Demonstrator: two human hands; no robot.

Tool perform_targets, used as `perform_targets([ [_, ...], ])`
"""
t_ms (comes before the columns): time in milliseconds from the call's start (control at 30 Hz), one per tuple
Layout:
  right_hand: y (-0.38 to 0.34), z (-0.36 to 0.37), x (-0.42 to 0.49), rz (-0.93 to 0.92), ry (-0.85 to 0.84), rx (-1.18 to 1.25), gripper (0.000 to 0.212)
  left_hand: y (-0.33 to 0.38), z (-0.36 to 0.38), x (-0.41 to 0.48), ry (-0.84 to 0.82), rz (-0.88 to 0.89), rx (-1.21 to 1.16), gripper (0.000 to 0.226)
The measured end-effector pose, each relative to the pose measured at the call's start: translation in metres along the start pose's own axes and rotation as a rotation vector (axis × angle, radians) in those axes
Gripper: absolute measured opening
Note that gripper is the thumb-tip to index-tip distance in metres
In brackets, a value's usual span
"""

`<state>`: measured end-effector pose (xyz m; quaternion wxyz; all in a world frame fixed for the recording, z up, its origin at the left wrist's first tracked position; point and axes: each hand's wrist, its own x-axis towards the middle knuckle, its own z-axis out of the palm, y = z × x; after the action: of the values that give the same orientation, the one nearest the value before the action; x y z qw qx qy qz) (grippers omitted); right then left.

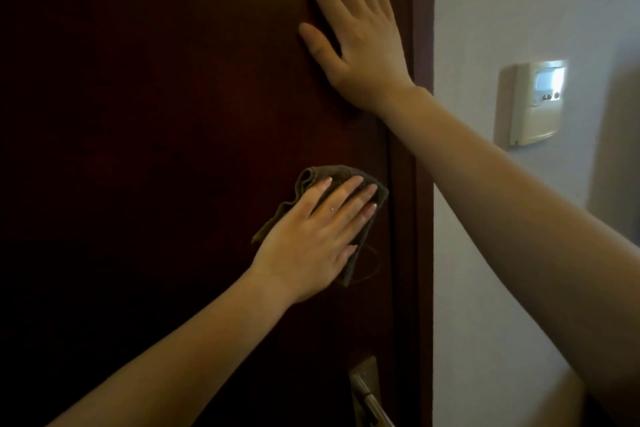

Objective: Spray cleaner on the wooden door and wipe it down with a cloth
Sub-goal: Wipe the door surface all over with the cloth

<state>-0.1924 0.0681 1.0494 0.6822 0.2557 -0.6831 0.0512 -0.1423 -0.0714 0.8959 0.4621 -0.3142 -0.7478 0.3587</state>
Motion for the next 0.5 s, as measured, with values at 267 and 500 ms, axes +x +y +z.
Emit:
perform_targets([
  [267,-0.009,-0.006,-0.047,0.032,-0.122,0.077,0.059,0.006,0.006,-0.006,0.012,-0.005,-0.067,0.062],
  [500,-0.014,-0.003,-0.067,0.048,-0.132,0.07,0.061,0.016,0.012,-0.014,0.073,-0.103,-0.215,0.057],
])
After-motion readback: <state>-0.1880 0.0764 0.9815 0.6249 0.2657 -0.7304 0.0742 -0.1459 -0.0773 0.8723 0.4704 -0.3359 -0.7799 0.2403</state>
